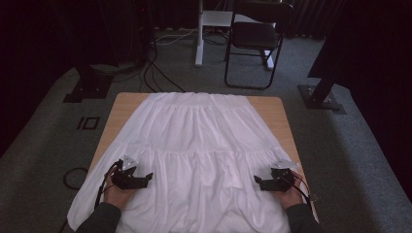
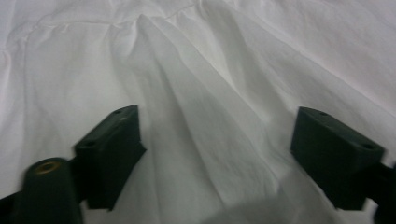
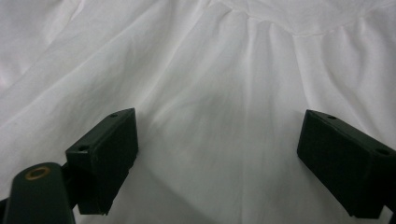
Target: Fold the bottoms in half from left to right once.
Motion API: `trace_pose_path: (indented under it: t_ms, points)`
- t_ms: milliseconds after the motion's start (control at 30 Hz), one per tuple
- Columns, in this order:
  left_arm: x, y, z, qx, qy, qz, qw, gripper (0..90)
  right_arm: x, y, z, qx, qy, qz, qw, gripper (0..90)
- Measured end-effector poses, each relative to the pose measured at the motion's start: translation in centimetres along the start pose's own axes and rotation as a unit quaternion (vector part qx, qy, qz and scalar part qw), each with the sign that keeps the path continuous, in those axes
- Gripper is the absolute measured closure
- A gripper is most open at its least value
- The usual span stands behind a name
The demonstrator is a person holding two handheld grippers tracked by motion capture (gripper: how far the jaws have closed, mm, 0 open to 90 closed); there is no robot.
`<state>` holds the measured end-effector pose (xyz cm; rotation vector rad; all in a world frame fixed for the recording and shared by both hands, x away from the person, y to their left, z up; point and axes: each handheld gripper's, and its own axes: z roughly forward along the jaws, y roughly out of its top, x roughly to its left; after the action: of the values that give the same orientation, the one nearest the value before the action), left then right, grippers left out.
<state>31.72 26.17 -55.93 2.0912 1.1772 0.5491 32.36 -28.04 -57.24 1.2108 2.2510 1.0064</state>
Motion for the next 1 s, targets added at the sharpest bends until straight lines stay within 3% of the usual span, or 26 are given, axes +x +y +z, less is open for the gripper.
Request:
trace_pose_path:
  t_ms: [100,167,233,333,400,500,600,667,833,900,1000]
  points:
    - [0.5,0.1,-1.0,0.008,0.004,0.003,1.0,41.8,0.0,0.0,0.0,0.0,-0.001,0.001,1.0,11.5]
    - [0.8,0.2,-2.1,0.008,0.027,0.019,0.9994,41.9,0.0,0.0,0.0,0.0,-0.001,0.001,1.0,11.5]
    - [1.7,0.3,-3.2,0.003,0.041,0.02,0.999,38.8,0.0,0.0,0.0,0.0,-0.001,0.001,1.0,11.5]
    - [3.4,0.2,-4.5,0.002,0.061,-0.007,0.9981,36.7,0.0,0.0,0.0,0.0,-0.001,0.001,1.0,11.5]
    - [4.8,-0.1,-5.3,-0.008,0.075,-0.028,0.9968,30.3,0.0,0.0,0.0,0.0,-0.001,0.001,1.0,11.5]
    - [6.7,-0.9,-6.5,-0.034,0.065,-0.066,0.9952,27.1,0.0,0.0,0.0,0.0,-0.001,0.001,1.0,11.5]
    - [8.0,-1.8,-6.3,-0.019,0.086,-0.078,0.993,18.5,0.0,0.0,0.0,0.0,-0.001,0.001,1.0,11.5]
    - [8.8,-2.5,-5.7,0.004,0.105,-0.094,0.99,12.3,0.0,0.0,0.0,0.0,-0.001,0.001,1.0,11.5]
    - [10.1,-3.7,-4.4,0.044,0.123,-0.107,0.9856,9.8,0.0,0.0,0.0,0.0,-0.001,0.002,1.0,11.5]
    - [10.3,-4.1,-4.4,0.039,0.11,-0.117,0.9863,10.0,0.0,0.0,0.0,0.0,-0.001,0.002,1.0,11.5]
    - [10.1,-4.3,-4.6,0.037,0.093,-0.107,0.9892,10.2,0.0,0.0,0.0,0.0,-0.001,0.001,1.0,11.5]
